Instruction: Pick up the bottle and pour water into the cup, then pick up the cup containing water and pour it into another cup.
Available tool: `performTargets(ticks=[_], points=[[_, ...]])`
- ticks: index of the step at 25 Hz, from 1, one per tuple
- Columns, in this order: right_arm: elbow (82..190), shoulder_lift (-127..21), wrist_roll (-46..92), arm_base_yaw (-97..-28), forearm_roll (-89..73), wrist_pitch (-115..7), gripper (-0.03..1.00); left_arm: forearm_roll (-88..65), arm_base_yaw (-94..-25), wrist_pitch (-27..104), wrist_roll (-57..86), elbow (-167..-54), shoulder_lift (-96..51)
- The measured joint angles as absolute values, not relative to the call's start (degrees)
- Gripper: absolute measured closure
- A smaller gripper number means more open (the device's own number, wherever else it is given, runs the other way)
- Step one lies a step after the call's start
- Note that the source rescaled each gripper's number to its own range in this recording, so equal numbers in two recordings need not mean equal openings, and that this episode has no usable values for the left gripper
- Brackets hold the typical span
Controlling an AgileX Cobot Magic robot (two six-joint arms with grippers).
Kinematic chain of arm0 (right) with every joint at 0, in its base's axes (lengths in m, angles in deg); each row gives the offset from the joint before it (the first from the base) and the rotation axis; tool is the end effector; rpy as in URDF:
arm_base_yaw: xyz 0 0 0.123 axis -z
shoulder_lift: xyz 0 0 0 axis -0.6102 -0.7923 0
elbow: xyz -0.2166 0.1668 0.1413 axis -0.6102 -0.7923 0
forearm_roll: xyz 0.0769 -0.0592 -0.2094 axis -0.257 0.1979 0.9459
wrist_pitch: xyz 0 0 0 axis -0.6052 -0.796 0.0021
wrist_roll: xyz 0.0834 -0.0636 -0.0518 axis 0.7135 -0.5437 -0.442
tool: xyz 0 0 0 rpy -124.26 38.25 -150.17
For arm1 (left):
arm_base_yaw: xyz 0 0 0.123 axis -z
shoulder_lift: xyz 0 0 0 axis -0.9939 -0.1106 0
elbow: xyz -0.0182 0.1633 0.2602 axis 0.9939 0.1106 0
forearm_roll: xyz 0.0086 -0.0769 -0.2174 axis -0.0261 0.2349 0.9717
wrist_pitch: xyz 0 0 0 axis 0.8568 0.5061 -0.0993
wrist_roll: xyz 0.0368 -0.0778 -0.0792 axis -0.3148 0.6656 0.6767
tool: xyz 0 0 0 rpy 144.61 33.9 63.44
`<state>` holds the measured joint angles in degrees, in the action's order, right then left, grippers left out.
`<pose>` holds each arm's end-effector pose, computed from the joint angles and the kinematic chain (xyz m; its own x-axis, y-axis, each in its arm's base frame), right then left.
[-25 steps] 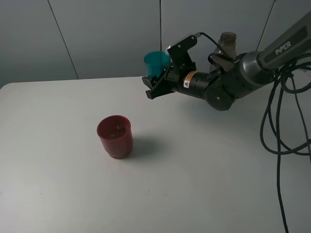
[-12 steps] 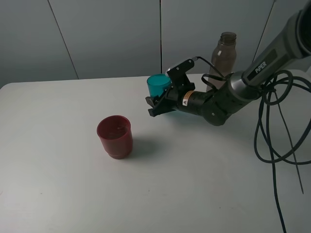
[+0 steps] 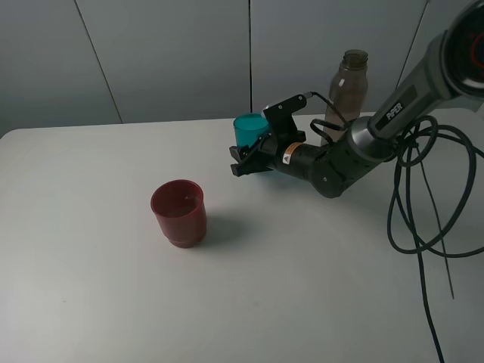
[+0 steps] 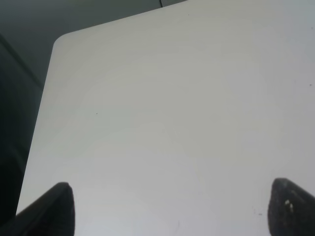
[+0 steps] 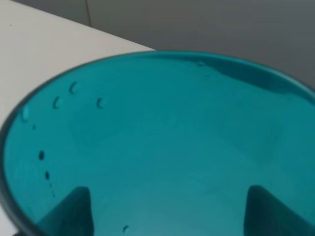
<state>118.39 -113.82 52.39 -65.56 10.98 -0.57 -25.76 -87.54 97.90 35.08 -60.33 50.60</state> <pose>0.3987 0.2298 0.0700 -0.3218 -0.2102 -0.9232 -0.5880 0.8086 0.0209 -0.0273 -0.0001 0.2551 -0.4827 0.2070 -0.8510 0.0362 0.9756 0.2167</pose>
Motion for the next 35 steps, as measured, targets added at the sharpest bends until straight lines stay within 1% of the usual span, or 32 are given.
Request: performTargets(ticks=[5, 20, 21, 23, 24, 25, 26, 27, 35], points=[[120.4, -115.6, 52.4, -65.6, 11.0, -0.2, 0.94, -25.8, -87.5, 97.9, 35.3, -60.3, 50.6], [120.8, -116.8, 52.4, -65.6, 11.4, -0.5, 0.93, -25.8, -87.5, 97.9, 35.3, -60.3, 50.6], [120.8, -116.8, 52.4, -65.6, 11.7, -0.6, 0.80, -25.8, -87.5, 97.9, 35.3, -60.3, 50.6], [120.8, -116.9, 52.4, -65.6, 12.1, -1.2, 0.26, -25.8, -87.5, 97.9, 35.3, -60.3, 50.6], [120.8, -117.0, 52.4, -65.6, 12.2, -1.2, 0.11, -25.8, -87.5, 97.9, 35.3, -60.3, 50.6], [120.8, -117.2, 52.4, -65.6, 12.2, -1.3, 0.03, -25.8, -87.5, 97.9, 35.3, -60.3, 50.6], [120.8, -117.2, 52.4, -65.6, 12.3, -1.6, -0.01, -25.8, -87.5, 97.9, 35.3, -60.3, 50.6], [120.8, -117.2, 52.4, -65.6, 12.3, -1.8, -0.02, -25.8, -87.5, 97.9, 35.3, -60.3, 50.6], [119.5, -114.4, 52.3, -65.6, 12.3, -4.9, -0.03, -25.8, -87.5, 97.9, 35.3, -60.3, 50.6]])
